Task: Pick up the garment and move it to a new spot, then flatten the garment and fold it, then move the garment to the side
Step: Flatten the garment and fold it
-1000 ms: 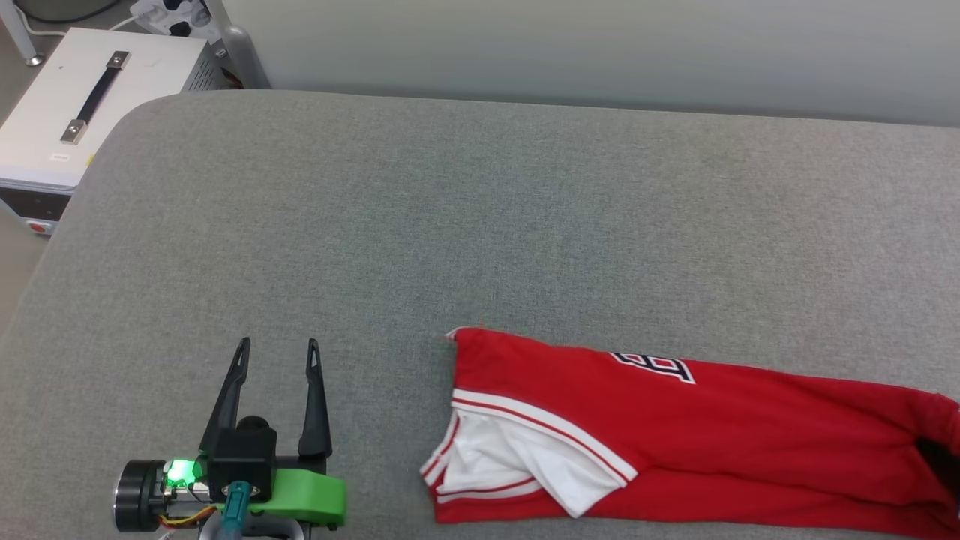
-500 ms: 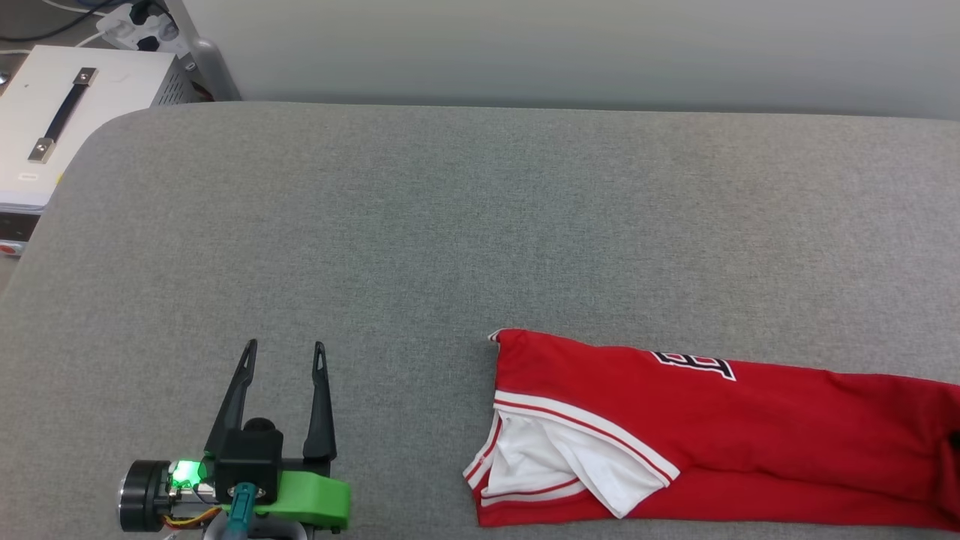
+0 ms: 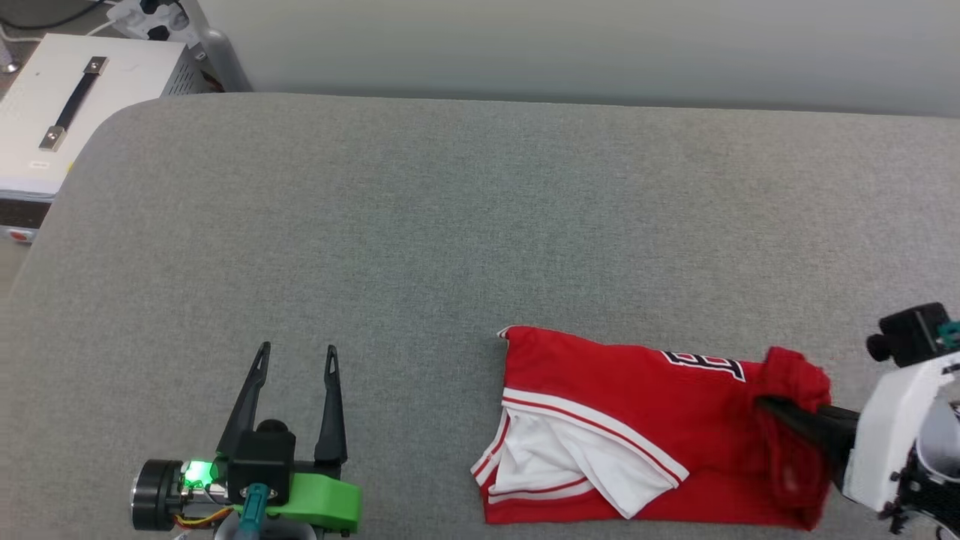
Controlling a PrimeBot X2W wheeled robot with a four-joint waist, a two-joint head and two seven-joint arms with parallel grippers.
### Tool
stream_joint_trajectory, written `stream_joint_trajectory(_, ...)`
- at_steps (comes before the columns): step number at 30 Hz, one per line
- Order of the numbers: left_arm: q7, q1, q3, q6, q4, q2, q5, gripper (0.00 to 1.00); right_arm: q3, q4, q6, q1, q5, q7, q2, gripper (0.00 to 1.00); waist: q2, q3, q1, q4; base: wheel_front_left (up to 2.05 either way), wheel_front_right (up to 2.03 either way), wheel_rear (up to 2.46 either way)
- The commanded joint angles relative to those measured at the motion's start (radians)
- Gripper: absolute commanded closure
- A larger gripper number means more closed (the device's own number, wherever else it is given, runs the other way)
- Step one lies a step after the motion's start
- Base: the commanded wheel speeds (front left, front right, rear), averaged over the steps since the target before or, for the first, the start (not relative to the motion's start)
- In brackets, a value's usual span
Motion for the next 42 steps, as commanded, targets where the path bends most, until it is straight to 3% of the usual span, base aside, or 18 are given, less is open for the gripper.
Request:
stream_joint_trajectory(1, -0.006, -0.015, -0.002, -0.003, 0.0, -0.005, 0.013, 0.0, 0.023, -0.014, -0.001, -0.036, -0.01, 0.011, 0.022, 1.0, 0.0, 0.011, 0.0, 0.01, 0.0, 0.0, 0.0)
stream_joint_trajectory(12, -0.006, -0.052, -0.021, 0.002, 0.002, -0.011, 0.016, 0.0, 0.222, 0.031, -0.001, -0.206, -0.063, 0.041, 0.119, 1.0, 0.0, 0.05, 0.0, 0.038, 0.0, 0.0, 0.0)
stream_joint_trajectory(27, -0.006, -0.097, -0.06, -0.002, 0.015, -0.022, 0.015, 0.0, 0.463, 0.277, -0.001, -0.427, -0.162, -0.052, 0.245, 1.0, 0.0, 0.093, 0.0, 0.083, 0.0, 0.0, 0.0)
stream_joint_trajectory(37, -0.006, -0.098, -0.067, 0.004, 0.025, -0.019, 0.012, 0.0, 0.593, 0.409, -0.001, -0.477, -0.188, -0.121, 0.259, 1.0, 0.0, 0.093, 0.0, 0.092, 0.0, 0.0, 0.0)
stream_joint_trajectory(38, -0.006, -0.096, -0.067, 0.004, 0.027, -0.017, 0.012, 0.0, 0.601, 0.411, -0.001, -0.477, -0.182, -0.133, 0.255, 0.8, 0.0, 0.086, 0.0, 0.089, 0.0, 0.0, 0.0)
stream_joint_trajectory(39, -0.006, -0.093, -0.066, 0.004, 0.027, -0.016, 0.011, 0.0, 0.605, 0.408, -0.001, -0.475, -0.174, -0.141, 0.251, 0.51, 0.0, 0.081, 0.0, 0.086, 0.0, 0.0, 0.0)
stream_joint_trajectory(40, -0.006, -0.09, -0.065, 0.005, 0.029, -0.013, 0.01, 0.0, 0.608, 0.401, -0.001, -0.471, -0.158, -0.151, 0.245, 0.0, 0.0, 0.071, 0.0, 0.082, 0.0, 0.0, 0.0)
stream_joint_trajectory(42, -0.006, -0.083, -0.063, 0.005, 0.03, -0.009, 0.009, 0.0, 0.602, 0.379, -0.001, -0.469, -0.151, -0.186, 0.224, 0.0, 0.0, 0.054, 0.0, 0.072, 0.0, 0.0, 0.0)
